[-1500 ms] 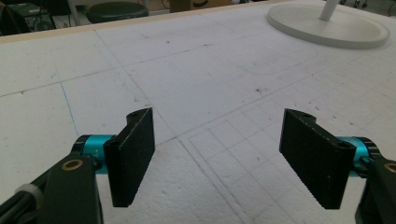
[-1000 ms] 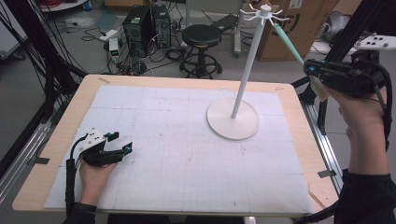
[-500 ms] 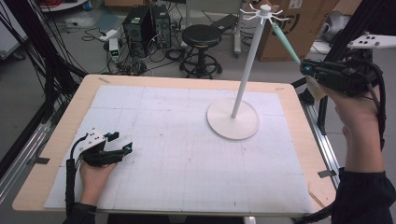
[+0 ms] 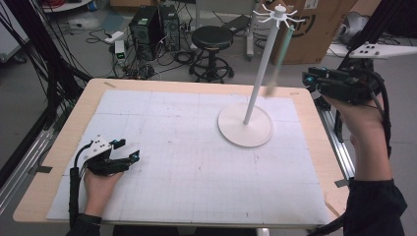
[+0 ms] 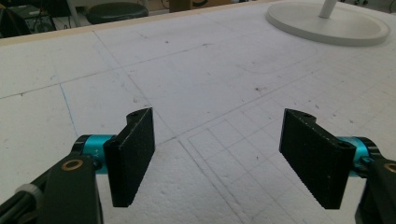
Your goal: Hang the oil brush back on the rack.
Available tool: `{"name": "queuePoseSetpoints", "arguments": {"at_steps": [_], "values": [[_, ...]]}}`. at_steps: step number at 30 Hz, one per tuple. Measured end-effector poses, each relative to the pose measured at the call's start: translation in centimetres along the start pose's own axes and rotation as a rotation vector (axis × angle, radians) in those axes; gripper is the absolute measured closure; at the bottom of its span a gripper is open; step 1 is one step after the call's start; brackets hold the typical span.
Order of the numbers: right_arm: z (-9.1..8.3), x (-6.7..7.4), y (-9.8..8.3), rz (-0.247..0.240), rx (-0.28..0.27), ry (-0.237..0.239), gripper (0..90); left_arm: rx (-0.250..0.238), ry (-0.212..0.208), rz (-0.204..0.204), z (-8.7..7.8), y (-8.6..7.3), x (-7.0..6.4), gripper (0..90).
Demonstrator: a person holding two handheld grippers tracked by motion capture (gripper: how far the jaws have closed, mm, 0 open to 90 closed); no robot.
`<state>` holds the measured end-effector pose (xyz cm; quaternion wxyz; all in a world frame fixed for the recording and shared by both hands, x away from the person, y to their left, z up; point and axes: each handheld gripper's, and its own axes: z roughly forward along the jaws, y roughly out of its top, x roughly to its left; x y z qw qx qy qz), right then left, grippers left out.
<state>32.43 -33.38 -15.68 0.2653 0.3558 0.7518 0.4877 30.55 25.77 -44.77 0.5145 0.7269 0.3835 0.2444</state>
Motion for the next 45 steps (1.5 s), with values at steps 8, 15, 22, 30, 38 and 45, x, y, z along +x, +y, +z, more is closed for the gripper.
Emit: {"name": "queuePoseSetpoints", "arguments": {"at_steps": [8, 15, 22, 30, 38, 45], "values": [[0.6, 0.3, -3.4, 0.018, -0.089, 0.098, 39.7, 0.001, 0.0, -0.001, 0.0, 0.0, 0.0, 27.3], [1.5, 0.4, -8.6, 0.047, -0.121, 0.139, 30.5, 0.001, 0.0, -0.009, 0.0, 0.0, 0.0, 27.2], [2.9, 0.9, -14.4, 0.077, -0.116, 0.157, 26.1, 0.007, 0.0, -0.011, 0.1, 0.0, 0.1, 27.1], [5.8, 2.1, -20.8, 0.12, -0.046, 0.14, 24.5, 0.01, 0.003, -0.013, 0.1, 0.0, 0.1, 26.8], [8.3, 3.1, -24.8, 0.151, 0.026, 0.117, 25.4, 0.014, 0.003, -0.012, 0.1, 0.0, 0.1, 26.6], [8.8, 3.1, -25.7, 0.15, 0.056, 0.103, 25.3, 0.016, 0.001, -0.011, 0.2, 0.0, 0.1, 26.6]]}}
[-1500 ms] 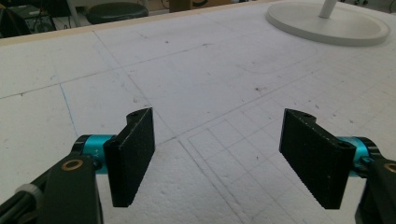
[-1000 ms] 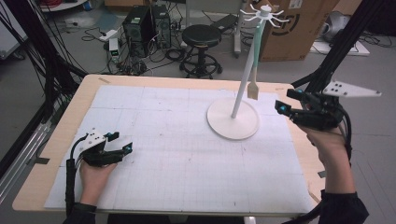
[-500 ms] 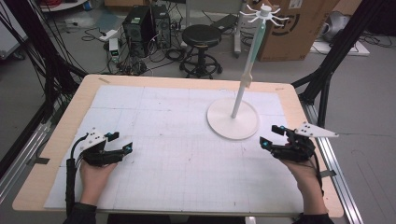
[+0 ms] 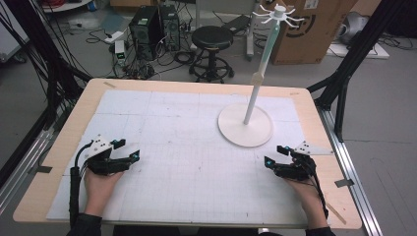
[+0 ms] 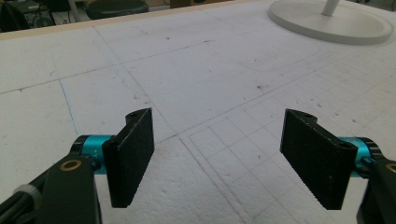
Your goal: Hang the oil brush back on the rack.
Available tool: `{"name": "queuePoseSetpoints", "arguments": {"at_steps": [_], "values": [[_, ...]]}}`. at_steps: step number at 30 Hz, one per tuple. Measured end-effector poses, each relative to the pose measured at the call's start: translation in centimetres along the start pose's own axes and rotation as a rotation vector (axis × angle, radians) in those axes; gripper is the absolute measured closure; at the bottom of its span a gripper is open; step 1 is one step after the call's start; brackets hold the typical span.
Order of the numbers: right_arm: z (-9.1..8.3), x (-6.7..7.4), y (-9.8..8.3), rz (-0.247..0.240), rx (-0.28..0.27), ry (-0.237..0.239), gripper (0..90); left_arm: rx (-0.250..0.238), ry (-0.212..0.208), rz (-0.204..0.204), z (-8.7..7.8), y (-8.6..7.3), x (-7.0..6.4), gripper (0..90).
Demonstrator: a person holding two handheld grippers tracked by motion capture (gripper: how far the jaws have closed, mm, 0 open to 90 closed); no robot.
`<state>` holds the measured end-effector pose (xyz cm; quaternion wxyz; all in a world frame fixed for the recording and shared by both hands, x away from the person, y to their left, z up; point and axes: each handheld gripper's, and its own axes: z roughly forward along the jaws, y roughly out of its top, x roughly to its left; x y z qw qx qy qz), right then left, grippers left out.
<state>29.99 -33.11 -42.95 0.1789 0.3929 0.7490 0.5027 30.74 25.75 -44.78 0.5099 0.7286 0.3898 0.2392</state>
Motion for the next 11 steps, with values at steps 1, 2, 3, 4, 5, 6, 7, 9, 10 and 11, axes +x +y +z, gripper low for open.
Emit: {"name": "queuePoseSetpoints", "arguments": {"at_steps": [1, 2, 3, 4, 5, 6, 7, 9, 10, 11], "values": [[0.0, 0.0, -0.1, 0.006, 0.004, 0.002, 25.3, 0.001, -0.001, 0.002, 0.0, 0.0, 0.0, 26.6], [0.1, -0.1, -0.2, 0.005, 0.002, 0.001, 25.3, 0.0, -0.001, 0.001, 0.0, 0.0, 0.0, 26.6], [0.2, -0.1, -0.3, 0.011, 0.007, -0.003, 25.3, 0.0, -0.001, 0.001, 0.0, 0.0, 0.0, 26.6], [0.2, -0.2, -0.4, 0.008, 0.01, -0.003, 25.3, 0.002, 0.0, 0.003, 0.0, 0.0, 0.0, 26.6], [0.3, -0.2, -0.5, 0.009, 0.012, -0.007, 25.3, 0.001, 0.001, 0.0, 0.0, 0.0, 0.0, 26.5], [0.4, -0.3, -0.7, 0.007, 0.012, -0.009, 25.3, 0.004, 0.002, 0.002, 0.0, 0.0, 0.0, 26.2], [0.4, -0.3, -0.8, 0.007, 0.013, -0.013, 25.3, 0.005, 0.002, 0.003, 0.0, 0.0, -0.1, 26.0], [0.6, -0.5, -1.1, 0.014, 0.022, -0.016, 25.2, 0.007, 0.002, 0.007, 0.0, 0.0, 0.0, 25.7], [0.6, -0.6, -1.2, 0.022, 0.026, -0.018, 25.2, 0.005, 0.002, 0.006, 0.0, 0.0, -0.1, 25.7], [0.7, -0.7, -1.4, 0.022, 0.025, -0.019, 25.2, 0.006, 0.002, 0.005, 0.0, 0.0, -0.1, 25.7]]}}
